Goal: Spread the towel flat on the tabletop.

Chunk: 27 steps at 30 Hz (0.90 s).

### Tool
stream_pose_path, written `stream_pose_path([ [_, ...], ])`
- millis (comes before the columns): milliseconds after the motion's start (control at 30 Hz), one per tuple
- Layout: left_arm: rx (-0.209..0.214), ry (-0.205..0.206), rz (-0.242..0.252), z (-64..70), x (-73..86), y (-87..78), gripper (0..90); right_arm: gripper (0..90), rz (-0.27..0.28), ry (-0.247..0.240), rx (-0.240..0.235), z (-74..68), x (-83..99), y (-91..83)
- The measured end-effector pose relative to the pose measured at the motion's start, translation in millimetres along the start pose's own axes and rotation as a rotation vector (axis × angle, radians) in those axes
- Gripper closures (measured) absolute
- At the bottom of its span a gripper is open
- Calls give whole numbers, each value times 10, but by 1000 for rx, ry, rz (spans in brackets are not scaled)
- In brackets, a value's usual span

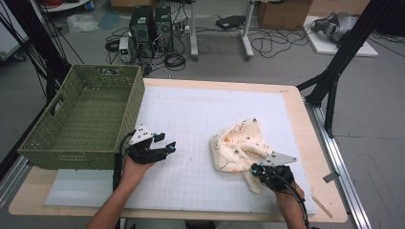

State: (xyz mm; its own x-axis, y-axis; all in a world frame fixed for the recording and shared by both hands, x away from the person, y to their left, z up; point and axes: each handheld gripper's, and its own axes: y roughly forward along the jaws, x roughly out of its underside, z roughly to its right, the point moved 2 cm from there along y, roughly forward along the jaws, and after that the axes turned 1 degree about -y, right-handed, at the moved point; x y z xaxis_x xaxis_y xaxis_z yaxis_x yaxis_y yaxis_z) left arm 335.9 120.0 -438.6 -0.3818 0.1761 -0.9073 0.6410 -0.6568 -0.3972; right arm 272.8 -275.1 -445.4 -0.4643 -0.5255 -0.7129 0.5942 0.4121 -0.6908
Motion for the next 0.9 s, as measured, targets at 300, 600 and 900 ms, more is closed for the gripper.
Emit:
stream_pose_path([
  [300,51,63,-71,227,-11,267,548,596,131,-1,76,48,-89,-206],
  [600,90,101,-178,593,-30,758,623,535,171,46,124,164,-15,-268],
  [900,135,145,-286,892,-124,1131,532,504,179,58,125,178,-19,-276],
])
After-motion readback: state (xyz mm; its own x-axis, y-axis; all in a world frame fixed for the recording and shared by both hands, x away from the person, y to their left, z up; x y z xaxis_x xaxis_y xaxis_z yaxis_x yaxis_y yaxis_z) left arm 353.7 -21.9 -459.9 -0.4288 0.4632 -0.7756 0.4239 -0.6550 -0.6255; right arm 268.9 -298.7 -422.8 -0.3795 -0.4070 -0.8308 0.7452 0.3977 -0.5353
